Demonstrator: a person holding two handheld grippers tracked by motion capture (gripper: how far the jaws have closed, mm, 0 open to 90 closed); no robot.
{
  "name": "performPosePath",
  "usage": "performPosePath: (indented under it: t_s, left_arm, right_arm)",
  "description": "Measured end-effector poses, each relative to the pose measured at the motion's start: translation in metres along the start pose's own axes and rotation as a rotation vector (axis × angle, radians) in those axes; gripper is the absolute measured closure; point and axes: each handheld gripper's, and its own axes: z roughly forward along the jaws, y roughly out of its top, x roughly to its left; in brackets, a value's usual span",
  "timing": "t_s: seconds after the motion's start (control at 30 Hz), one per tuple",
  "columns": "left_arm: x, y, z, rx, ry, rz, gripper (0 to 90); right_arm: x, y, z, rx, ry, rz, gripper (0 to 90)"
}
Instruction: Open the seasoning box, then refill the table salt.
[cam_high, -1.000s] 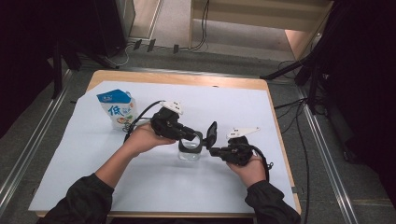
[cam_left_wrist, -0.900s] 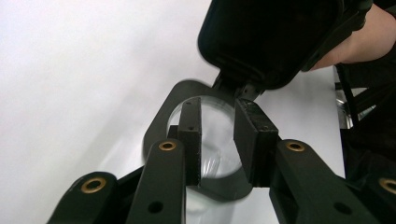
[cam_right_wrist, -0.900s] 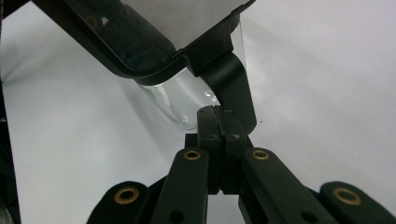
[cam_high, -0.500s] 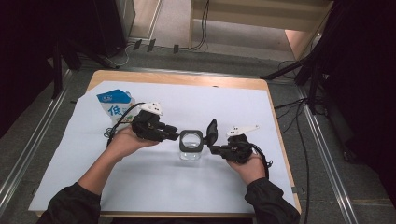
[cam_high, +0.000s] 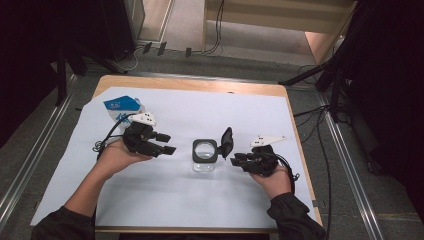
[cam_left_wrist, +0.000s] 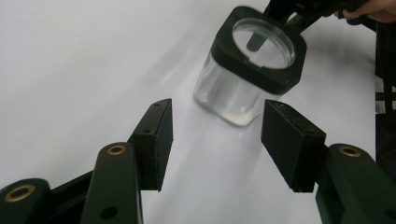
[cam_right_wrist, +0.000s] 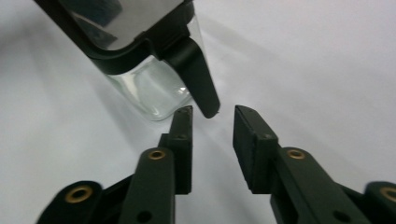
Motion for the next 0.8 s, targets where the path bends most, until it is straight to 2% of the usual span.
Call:
performPosePath:
  t_s: [0.1, 0.2, 0.33, 0.4, 0.8]
  left_arm:
    - [0.004, -0.005, -0.004, -0.007, 0.005, -0.012, 46.3]
    - [0.009, -0.009, -0.01, -0.008, 0.031, -0.025, 45.7]
    - [0.015, -0.015, -0.019, -0.006, 0.057, -0.042, 44.9]
    - [0.019, -0.019, -0.024, -0.001, 0.072, -0.051, 44.8]
    - [0.036, -0.034, -0.051, -0.016, 0.123, -0.107, 44.3]
  right_arm:
    - [0.0, 0.001, 0.002, -0.004, -0.016, -0.043, 61.4]
    - [0.0, 0.002, 0.005, -0.005, -0.016, -0.059, 58.9]
    - [-0.002, 0.003, 0.004, -0.022, -0.018, -0.06, 57.3]
    - [-0.005, 0.003, 0.002, -0.027, -0.023, -0.044, 56.9]
    - [-0.016, 0.007, 0.0, -0.051, -0.037, -0.026, 52.7]
